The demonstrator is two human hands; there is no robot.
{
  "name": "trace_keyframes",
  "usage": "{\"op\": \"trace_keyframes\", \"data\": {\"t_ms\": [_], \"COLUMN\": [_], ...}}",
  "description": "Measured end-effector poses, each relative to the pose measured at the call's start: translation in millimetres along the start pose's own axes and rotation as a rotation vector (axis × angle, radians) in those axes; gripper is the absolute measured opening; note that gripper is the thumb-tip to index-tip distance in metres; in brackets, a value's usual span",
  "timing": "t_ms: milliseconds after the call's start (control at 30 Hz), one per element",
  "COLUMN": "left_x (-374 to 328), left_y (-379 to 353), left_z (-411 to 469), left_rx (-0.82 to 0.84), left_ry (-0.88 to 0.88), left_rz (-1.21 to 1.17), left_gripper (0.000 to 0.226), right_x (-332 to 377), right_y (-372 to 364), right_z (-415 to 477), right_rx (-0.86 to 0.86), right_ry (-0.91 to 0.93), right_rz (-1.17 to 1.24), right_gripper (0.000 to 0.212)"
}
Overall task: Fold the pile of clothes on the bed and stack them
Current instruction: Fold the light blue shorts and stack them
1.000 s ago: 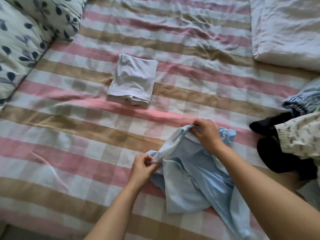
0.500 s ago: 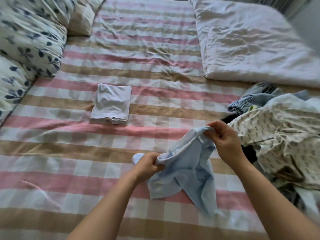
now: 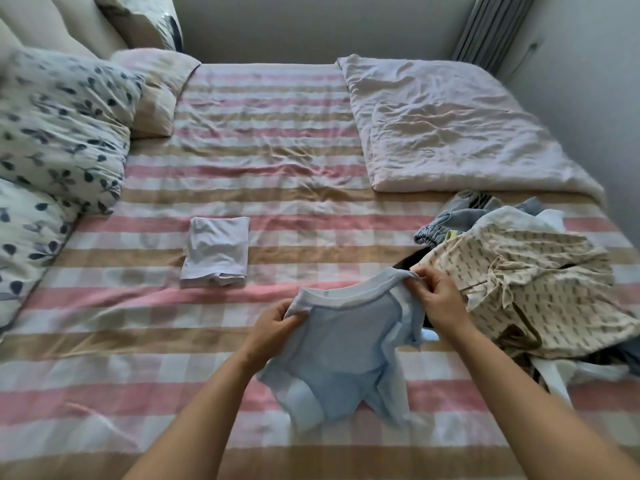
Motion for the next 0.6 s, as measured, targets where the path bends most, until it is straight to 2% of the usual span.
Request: {"op": "trace_keyframes", "data": {"t_ms": [100,300,400,500,600], "left_x": [-16.5,-87.3,-127.6,-149.2,-141.1], "left_y": [17.0,56.1,76.5,94.1,100.3], "left_z": [-14.3,-77.6,-113.6,-130.8,-122.4], "left_rx": [-0.094,-0.150,-0.156,-0.151,-0.180], "left_ry": [-0.057,-0.286,-0.414,-0.440,-0.397], "left_rz": [0.050,0.046,-0.004,-0.003,0.122], "left_gripper": [0.025,0.039,0.032,0.036,0.022], "right_x": [15.9,99.0,144.2,169.4,165.0], "right_y": [4.5,22.7,31.9,38.6,28.2], "right_z": [-13.4,-64.5,-93.4,-104.6,-95.5], "right_rx": [0.008,0.046,0.046,0.020,-0.002], "right_ry": [0.005,0.178,0.255,0.292,0.316], "right_rz": [-0.011,-0.047,0.024,0.142,0.110], "right_gripper": [0.013,0.009,0.016,0.009,0.009]}}
Point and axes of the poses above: each hand's wrist, its own z-axis towards the middle knuckle, its own y-axis out of the back of the hand, x = y × z, the point moved 4 cm from there along z, towards the middle knuckle, and after that the axes turned 4 degrees about z, right-handed, at the moved point
